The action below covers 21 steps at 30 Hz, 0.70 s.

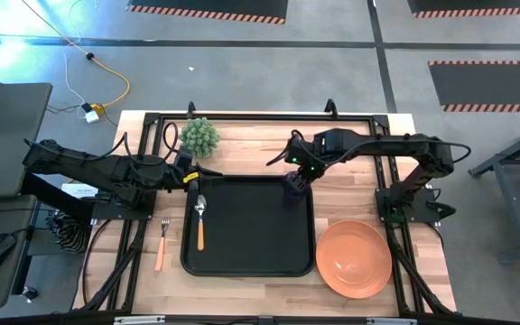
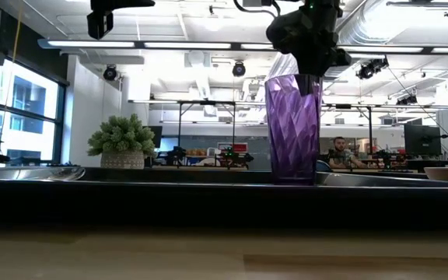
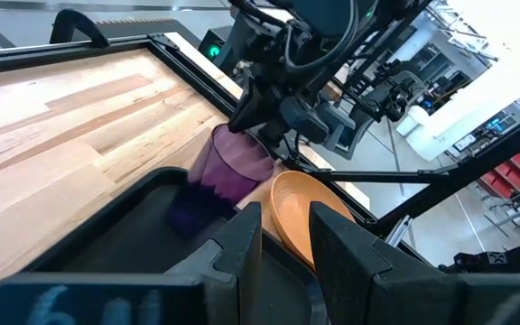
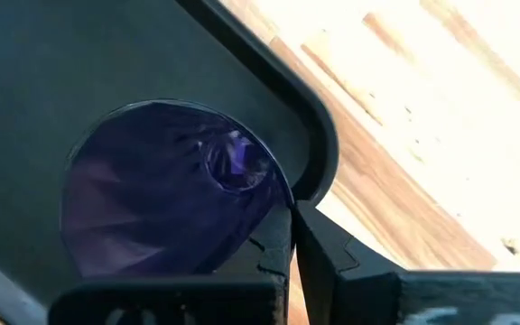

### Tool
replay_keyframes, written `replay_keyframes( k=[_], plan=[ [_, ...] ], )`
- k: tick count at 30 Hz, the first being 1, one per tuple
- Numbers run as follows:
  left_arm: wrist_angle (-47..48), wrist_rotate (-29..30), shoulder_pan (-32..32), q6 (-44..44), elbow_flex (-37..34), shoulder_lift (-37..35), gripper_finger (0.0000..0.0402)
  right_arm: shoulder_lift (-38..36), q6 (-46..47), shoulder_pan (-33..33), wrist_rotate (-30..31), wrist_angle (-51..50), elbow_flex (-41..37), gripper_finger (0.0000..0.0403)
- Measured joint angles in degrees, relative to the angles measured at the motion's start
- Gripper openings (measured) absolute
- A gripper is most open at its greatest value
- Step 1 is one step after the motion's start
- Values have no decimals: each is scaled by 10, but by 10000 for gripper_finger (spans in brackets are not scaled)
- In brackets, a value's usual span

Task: Pick and place plate/cup/fork/spoon on tray
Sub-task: Adjust the purple cup on the black tray

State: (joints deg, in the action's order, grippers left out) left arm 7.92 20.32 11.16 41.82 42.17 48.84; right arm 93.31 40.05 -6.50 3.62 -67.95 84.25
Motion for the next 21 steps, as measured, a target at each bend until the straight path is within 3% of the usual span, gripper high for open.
replay_keyframes(
  k=[21],
  plan=[
    [0,0,0,0,0,0,85,-11,-15,-6,-8,-4,0,7]
  ],
)
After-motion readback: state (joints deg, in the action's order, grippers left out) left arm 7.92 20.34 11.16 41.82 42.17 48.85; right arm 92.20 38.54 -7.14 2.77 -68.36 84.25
